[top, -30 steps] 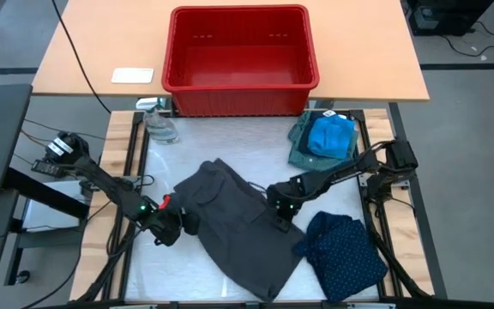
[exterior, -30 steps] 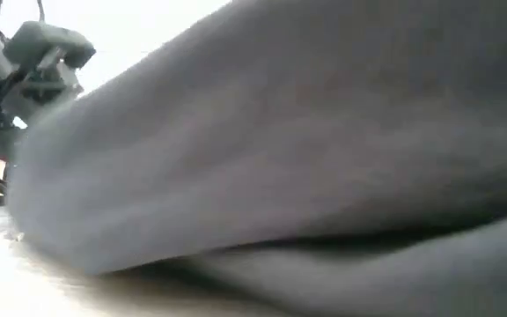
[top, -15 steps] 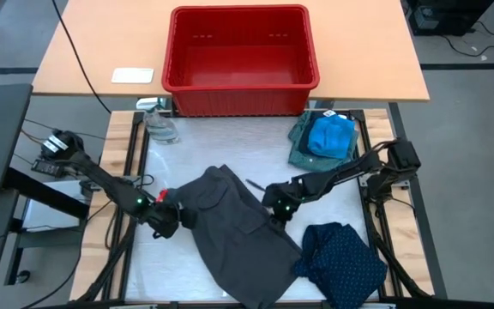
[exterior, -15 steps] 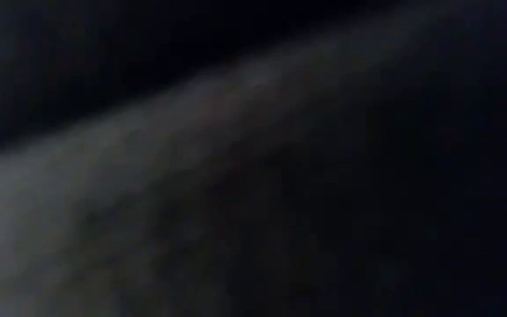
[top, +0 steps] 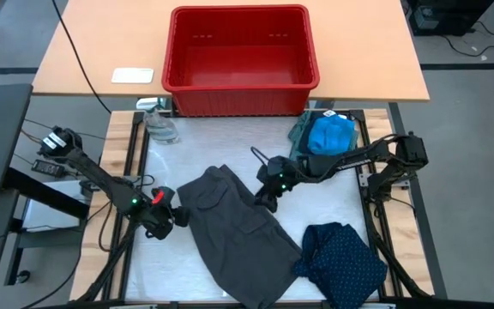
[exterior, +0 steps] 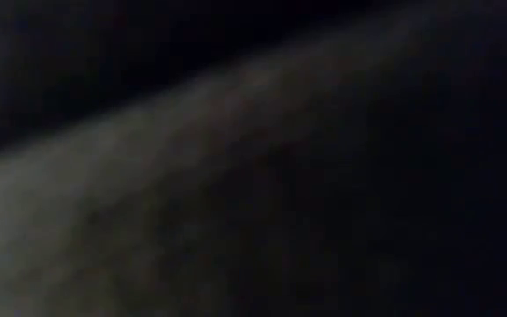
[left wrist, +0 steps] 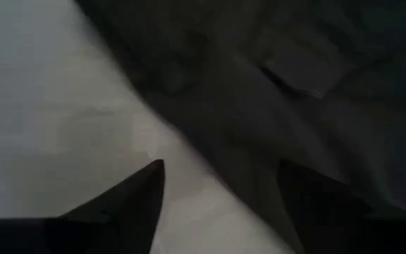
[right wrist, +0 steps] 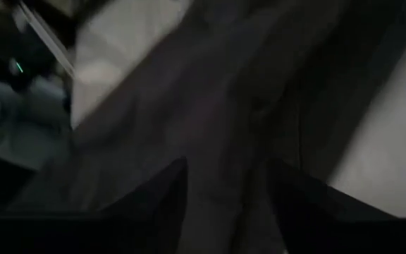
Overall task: Fold laundry
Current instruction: Fold the gray shorts
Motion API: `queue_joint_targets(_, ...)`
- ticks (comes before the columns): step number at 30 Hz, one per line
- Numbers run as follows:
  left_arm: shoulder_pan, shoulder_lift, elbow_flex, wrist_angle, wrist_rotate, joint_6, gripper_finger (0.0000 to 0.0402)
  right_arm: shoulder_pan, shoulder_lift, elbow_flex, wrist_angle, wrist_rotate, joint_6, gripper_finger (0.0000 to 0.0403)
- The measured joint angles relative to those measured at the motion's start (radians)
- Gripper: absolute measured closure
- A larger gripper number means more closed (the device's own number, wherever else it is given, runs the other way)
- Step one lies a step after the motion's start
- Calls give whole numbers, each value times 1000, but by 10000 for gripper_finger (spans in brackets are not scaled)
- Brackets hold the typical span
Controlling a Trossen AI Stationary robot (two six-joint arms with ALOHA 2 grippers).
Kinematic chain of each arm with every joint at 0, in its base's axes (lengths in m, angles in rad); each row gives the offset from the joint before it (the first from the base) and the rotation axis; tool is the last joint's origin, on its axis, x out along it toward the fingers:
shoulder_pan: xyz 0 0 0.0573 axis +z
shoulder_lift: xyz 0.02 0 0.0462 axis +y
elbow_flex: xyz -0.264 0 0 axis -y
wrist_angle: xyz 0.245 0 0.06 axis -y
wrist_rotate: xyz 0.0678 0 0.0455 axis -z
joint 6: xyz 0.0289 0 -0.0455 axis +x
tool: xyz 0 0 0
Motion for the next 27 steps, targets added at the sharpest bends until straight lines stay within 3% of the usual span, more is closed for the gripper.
queue_joint_targets(6, 40, 48, 0, -8, 1, -25, 75, -41, 3, 0, 119, 5, 79, 156)
queue_joint_targets(15, 107, 63, -1, -11, -5, -8, 72, -98, 4, 0, 139, -4, 89, 85)
queue_joint_targets(22, 151, 92, -1, 9, -15, 3, 72, -136, 4, 0, 166, -33, 72, 79)
queue_joint_targets(27, 161, 191, 2, 91, -37, 10, 72, -145, 4, 0, 147, -56, 96, 84)
